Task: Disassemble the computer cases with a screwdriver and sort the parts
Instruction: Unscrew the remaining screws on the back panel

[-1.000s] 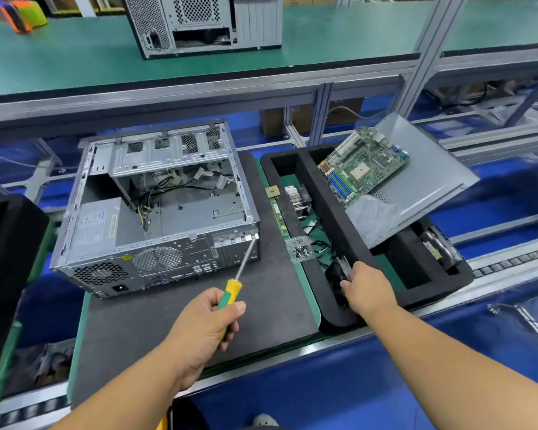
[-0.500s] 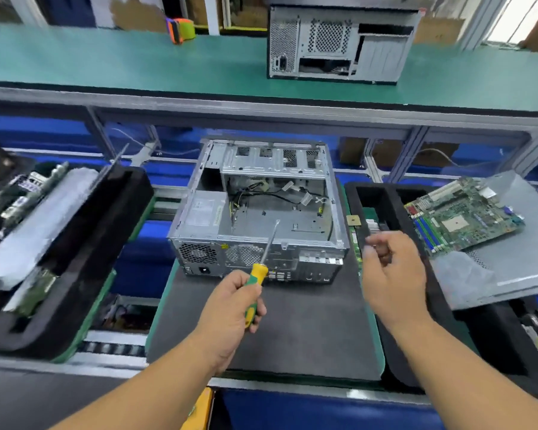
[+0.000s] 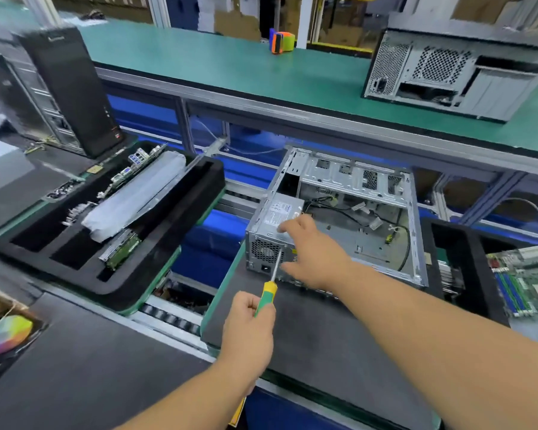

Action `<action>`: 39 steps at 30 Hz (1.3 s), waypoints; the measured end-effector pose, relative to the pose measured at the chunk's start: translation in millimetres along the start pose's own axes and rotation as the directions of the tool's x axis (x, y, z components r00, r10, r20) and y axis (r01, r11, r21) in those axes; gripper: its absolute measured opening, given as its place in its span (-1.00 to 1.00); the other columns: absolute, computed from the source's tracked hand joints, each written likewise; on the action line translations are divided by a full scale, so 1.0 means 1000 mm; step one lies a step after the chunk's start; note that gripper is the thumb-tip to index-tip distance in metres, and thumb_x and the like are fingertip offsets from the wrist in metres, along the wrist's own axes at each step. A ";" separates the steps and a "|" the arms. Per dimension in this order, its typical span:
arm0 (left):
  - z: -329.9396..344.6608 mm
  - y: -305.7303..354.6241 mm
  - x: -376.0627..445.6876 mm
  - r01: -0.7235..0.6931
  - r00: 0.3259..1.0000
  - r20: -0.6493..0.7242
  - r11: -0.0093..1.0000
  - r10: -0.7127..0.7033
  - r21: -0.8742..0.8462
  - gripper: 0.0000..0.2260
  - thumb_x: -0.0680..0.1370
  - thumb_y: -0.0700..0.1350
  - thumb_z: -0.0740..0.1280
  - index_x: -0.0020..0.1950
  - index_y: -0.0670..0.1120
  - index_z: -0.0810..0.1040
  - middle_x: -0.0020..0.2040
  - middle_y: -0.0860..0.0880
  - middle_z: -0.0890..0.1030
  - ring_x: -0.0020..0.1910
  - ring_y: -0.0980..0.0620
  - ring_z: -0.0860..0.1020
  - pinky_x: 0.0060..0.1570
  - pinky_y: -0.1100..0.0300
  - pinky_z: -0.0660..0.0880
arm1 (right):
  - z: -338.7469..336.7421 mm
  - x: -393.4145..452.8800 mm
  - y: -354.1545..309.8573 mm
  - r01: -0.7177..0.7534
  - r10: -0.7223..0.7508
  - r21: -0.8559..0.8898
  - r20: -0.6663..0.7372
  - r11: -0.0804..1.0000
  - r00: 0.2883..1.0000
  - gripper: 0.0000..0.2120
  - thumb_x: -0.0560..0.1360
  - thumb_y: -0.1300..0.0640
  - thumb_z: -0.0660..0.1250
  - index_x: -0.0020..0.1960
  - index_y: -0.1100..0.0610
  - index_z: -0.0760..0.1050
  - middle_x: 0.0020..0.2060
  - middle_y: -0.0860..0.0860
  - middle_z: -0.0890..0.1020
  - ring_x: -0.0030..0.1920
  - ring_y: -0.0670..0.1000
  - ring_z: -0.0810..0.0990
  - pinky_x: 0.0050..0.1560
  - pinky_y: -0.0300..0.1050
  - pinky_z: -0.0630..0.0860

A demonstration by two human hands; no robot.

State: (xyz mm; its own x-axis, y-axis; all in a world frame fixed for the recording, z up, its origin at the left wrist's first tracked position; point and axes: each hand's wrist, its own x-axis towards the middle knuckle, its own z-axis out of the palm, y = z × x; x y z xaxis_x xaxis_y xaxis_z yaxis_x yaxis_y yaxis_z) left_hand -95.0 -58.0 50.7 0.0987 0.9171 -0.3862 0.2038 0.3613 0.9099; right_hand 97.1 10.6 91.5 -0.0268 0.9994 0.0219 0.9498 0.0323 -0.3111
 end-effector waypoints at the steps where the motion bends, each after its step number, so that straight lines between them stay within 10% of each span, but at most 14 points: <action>1: 0.001 0.001 0.001 0.001 1.000 0.005 1.000 -0.001 0.007 -0.91 0.47 0.05 0.28 -0.20 0.12 0.40 -0.34 0.03 0.55 -0.41 0.02 0.41 -0.38 0.07 0.37 | 0.005 0.002 0.001 -0.005 0.004 -0.009 -0.031 1.000 1.000 -0.45 0.44 0.01 0.45 0.32 -0.16 0.25 0.28 -0.05 0.29 -0.22 0.06 0.51 -0.24 -0.06 0.41; 27: 0.015 0.007 -0.002 -0.036 0.998 -0.052 0.987 0.045 0.156 -0.91 0.60 -0.10 0.27 -0.05 -0.05 0.38 -0.32 0.01 0.49 -0.55 0.19 0.38 -0.60 0.33 0.27 | 0.016 0.005 0.011 0.025 -0.029 -0.026 -0.155 0.999 0.987 -0.66 0.51 0.03 0.43 0.23 -0.06 0.43 0.18 -0.06 0.39 -0.15 0.13 0.58 -0.15 0.06 0.57; 33: 0.009 0.004 -0.003 -0.200 0.940 -0.126 0.810 0.318 0.551 -0.79 0.63 0.06 0.31 -0.09 0.14 0.28 -0.24 0.09 0.52 -0.33 0.16 0.52 -0.42 0.22 0.29 | 0.017 0.005 0.010 0.021 -0.025 -0.024 -0.177 0.999 0.984 -0.69 0.51 0.01 0.44 0.20 -0.06 0.44 0.17 -0.06 0.39 -0.15 0.15 0.58 -0.14 0.08 0.58; 37: 0.008 0.005 0.005 0.012 1.000 -0.014 0.999 -0.012 0.041 -0.76 0.67 0.06 0.31 -0.08 -0.05 0.40 -0.27 -0.02 0.55 -0.42 0.09 0.43 -0.44 0.16 0.35 | 0.016 0.005 0.010 0.016 -0.017 -0.008 -0.185 1.000 0.983 -0.71 0.51 0.03 0.42 0.20 -0.04 0.46 0.17 -0.05 0.40 -0.12 0.16 0.58 -0.14 0.08 0.58; 39: -0.002 0.013 0.010 0.462 0.879 0.353 0.754 -0.319 -0.468 -0.76 0.68 0.02 0.32 -0.07 -0.12 0.49 -0.28 -0.08 0.51 -0.47 0.06 0.37 -0.59 0.23 0.24 | 0.017 0.005 0.010 0.020 -0.019 0.003 -0.190 1.000 0.982 -0.71 0.51 0.04 0.42 0.21 -0.03 0.48 0.17 -0.04 0.41 -0.12 0.16 0.58 -0.14 0.06 0.57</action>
State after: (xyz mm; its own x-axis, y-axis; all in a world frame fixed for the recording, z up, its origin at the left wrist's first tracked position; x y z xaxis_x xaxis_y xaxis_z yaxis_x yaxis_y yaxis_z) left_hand -93.8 -44.2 59.0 0.3659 0.6315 -0.6836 -0.2562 0.7745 0.5783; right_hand 101.0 15.7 72.8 0.0145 0.9781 0.2077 0.9481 0.0526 -0.3136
